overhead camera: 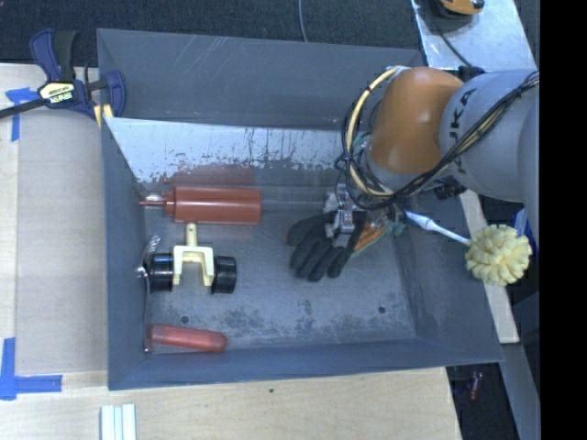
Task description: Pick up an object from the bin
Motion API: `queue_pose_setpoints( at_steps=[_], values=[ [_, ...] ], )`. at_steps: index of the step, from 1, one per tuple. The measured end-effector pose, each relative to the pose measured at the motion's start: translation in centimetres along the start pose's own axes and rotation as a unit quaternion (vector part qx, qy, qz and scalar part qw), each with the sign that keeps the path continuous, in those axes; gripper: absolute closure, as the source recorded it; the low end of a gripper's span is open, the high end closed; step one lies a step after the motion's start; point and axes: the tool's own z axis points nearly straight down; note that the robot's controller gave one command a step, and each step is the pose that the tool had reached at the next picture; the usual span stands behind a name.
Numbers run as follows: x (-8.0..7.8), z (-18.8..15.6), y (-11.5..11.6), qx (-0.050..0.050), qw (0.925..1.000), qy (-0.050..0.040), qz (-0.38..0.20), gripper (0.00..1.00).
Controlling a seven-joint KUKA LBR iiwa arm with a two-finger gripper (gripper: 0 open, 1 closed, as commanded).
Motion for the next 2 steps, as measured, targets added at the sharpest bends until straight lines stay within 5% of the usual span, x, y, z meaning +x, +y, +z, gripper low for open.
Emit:
queue_pose_setpoints(
  at_steps=[2],
  values=[
    [-0.1,-2.9,0.0,0.0,1.0,-0.0036,0.0,1.0]
  ],
)
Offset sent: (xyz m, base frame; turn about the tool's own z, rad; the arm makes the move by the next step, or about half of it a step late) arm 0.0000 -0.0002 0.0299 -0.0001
